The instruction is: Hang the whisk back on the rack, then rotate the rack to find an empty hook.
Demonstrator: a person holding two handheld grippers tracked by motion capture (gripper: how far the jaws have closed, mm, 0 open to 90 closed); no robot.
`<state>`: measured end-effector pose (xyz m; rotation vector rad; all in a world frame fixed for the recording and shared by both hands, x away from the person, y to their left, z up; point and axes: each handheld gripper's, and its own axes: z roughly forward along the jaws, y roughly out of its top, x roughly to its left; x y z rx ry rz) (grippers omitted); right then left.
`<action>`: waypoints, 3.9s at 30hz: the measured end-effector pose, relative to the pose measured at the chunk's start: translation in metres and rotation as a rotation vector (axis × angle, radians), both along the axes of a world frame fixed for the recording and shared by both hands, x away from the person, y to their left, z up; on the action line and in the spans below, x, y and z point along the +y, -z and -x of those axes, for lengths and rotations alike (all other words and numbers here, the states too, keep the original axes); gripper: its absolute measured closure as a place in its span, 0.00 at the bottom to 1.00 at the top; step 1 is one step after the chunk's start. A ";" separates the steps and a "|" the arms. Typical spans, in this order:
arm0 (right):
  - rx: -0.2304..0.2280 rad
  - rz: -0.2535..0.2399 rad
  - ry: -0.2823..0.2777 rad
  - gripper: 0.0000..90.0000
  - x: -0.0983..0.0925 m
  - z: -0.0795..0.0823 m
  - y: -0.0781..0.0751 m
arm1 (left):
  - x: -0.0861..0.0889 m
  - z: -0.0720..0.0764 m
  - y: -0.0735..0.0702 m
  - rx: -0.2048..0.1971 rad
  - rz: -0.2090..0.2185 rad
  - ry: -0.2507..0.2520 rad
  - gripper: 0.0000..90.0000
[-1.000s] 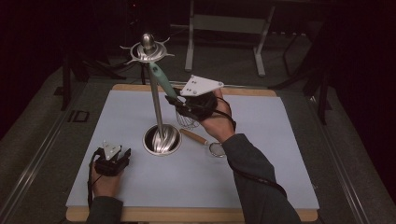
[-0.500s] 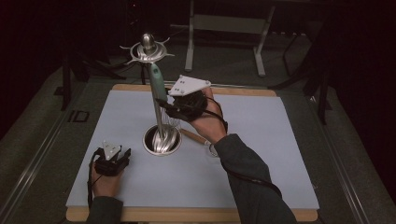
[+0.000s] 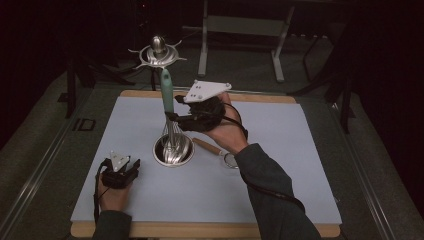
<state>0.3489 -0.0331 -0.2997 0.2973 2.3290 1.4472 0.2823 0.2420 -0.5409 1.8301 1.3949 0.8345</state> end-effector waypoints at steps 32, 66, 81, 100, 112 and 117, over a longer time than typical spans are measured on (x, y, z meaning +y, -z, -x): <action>0.126 0.044 0.124 0.54 -0.090 -0.019 0.041 | 0.000 0.001 0.000 -0.013 -0.001 -0.006 0.69; 0.199 0.119 0.344 0.54 -0.169 -0.001 0.112 | 0.002 0.012 -0.026 -0.121 0.147 0.040 1.00; 0.211 0.088 0.451 0.54 -0.193 0.021 0.141 | 0.003 0.012 -0.072 -0.265 0.226 0.103 1.00; 0.235 0.077 0.476 0.56 -0.206 0.022 0.147 | -0.008 0.009 -0.129 -0.427 0.282 0.144 1.00; 0.232 0.077 0.484 0.56 -0.208 0.024 0.146 | -0.017 0.007 -0.168 -0.531 0.292 0.187 1.00; 0.234 0.069 0.491 0.56 -0.211 0.023 0.146 | -0.020 0.005 -0.177 -0.560 0.305 0.205 1.00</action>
